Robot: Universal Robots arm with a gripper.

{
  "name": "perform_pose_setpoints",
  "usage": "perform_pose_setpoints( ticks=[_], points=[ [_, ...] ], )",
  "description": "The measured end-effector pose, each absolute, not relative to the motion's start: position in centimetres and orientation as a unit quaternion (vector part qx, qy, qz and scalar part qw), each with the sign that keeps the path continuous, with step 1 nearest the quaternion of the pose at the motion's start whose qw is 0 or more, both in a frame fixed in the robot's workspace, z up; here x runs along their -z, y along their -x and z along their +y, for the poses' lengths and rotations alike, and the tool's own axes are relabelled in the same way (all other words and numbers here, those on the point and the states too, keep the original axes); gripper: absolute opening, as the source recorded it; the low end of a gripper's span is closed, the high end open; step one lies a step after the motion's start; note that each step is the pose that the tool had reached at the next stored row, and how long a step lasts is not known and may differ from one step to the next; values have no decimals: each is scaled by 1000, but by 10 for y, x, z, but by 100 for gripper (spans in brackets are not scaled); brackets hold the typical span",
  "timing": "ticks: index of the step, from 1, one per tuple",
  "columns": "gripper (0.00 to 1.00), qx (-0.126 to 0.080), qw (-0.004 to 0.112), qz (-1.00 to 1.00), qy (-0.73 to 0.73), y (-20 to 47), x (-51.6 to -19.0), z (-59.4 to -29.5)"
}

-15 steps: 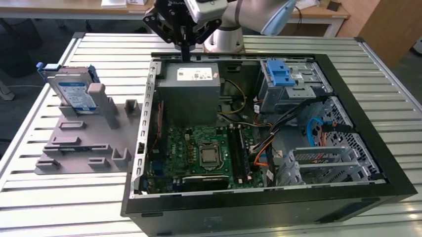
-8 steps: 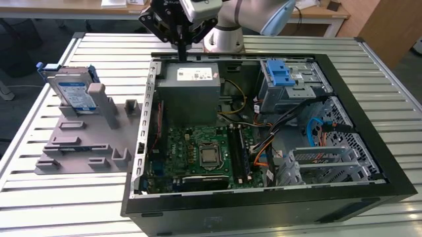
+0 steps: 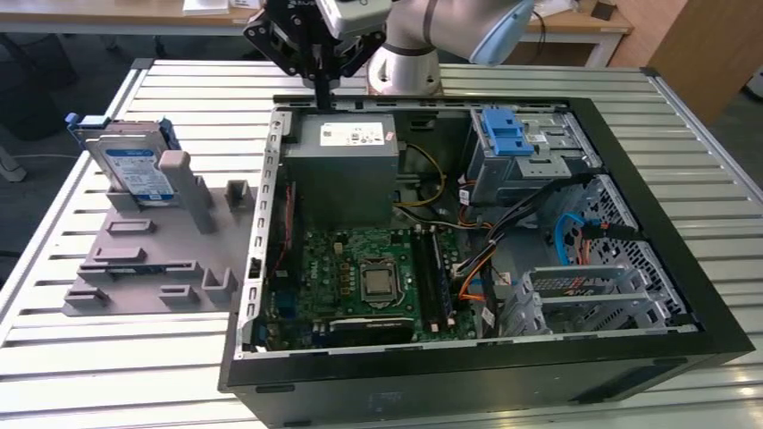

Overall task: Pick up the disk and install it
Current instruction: 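Reach for the disk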

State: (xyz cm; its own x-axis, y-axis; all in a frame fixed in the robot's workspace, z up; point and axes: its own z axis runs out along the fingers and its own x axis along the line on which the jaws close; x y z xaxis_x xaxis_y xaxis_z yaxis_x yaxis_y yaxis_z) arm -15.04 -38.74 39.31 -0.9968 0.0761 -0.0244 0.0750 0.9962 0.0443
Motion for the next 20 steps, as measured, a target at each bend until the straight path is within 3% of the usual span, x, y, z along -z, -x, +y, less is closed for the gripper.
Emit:
perform_pose_setpoints(
  ticks=[20],
  points=[
    [11, -22, 13, 999, -38, 165, -393, -383]
  ],
)
